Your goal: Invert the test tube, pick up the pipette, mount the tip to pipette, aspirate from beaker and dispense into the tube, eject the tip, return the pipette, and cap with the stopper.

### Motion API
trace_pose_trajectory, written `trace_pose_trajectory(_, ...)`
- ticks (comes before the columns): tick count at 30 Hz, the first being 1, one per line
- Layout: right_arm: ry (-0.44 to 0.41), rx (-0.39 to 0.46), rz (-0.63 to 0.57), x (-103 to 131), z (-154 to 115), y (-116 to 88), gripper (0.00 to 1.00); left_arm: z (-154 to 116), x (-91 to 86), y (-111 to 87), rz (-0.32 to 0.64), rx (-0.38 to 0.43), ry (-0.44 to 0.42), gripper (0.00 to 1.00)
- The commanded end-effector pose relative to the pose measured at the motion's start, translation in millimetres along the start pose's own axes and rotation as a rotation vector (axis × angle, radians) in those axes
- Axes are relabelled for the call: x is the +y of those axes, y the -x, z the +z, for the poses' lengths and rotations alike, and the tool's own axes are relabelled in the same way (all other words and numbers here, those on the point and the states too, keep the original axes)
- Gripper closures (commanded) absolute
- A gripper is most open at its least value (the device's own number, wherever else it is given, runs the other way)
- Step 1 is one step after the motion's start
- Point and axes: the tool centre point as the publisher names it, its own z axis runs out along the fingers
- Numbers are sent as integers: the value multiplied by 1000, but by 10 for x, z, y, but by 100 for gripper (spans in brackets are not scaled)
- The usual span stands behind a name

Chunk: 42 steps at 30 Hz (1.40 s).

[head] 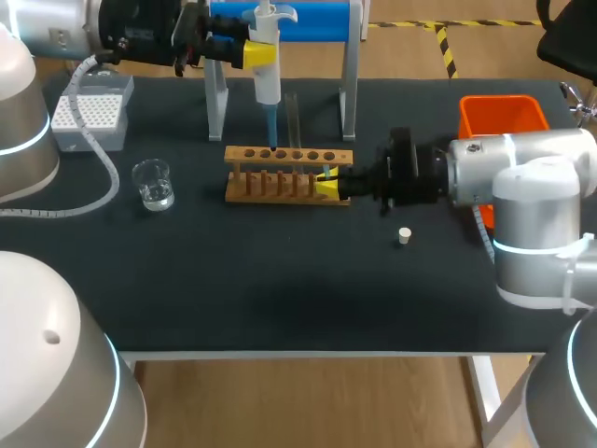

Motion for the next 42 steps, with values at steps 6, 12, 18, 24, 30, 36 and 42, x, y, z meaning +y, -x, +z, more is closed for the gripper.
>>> trace_pose_trajectory(6,25,-1,-42,85,159,-102,100,-4,-10,5,-1,2,3,100)
trace_pose_trajectory(12,61,-2,-85,204,284,-159,100,-4,-10,5,-1,2,3,100)
trace_pose_trajectory(18,97,-13,-99,293,404,-171,100,-4,-10,5,-1,2,3,100)
trace_pose_trajectory(24,109,-12,-91,346,525,-152,100,-4,-10,5,-1,2,3,100)
trace_pose_trajectory(30,114,-12,-78,369,634,-131,100,-4,-10,5,-1,2,3,100)
trace_pose_trajectory(36,120,-12,-65,386,713,-104,100,-4,-10,5,-1,2,3,100)
trace_pose_trajectory(42,131,-21,-61,427,753,-98,100,-4,-10,5,-1,2,3,100)
